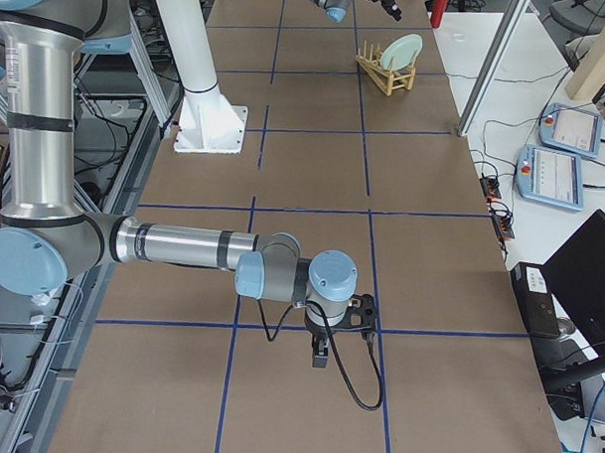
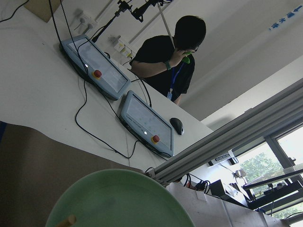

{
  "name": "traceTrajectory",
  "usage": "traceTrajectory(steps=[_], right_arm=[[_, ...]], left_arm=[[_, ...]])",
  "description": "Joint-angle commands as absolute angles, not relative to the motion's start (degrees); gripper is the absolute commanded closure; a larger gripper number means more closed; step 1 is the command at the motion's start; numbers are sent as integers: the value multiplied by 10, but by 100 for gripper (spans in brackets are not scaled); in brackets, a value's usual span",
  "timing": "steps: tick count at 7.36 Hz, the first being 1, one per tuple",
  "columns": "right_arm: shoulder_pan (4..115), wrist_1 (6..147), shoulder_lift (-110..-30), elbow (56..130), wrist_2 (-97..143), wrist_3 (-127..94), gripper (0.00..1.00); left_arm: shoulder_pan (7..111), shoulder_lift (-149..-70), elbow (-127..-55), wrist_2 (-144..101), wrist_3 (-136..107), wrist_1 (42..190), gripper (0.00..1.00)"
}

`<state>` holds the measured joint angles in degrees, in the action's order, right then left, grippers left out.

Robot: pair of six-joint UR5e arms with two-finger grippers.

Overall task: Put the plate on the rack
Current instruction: 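Open the left gripper and withdraw it from the plate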

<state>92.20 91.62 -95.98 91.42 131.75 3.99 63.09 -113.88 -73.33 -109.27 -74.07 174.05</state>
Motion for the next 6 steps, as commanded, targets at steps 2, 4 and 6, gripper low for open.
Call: traceTrajectory(steps=[2, 4, 6], right_arm=[[922, 916, -960, 915, 1317, 40, 0], [922, 916, -960, 915, 1317, 40, 0], [922, 916, -960, 915, 1317, 40, 0]], left_arm=[[683, -1048, -865, -1154, -544, 1550, 0], [683, -986, -930, -1152, -456, 1468, 0], [689, -948, -941, -1181, -406, 1419, 0]])
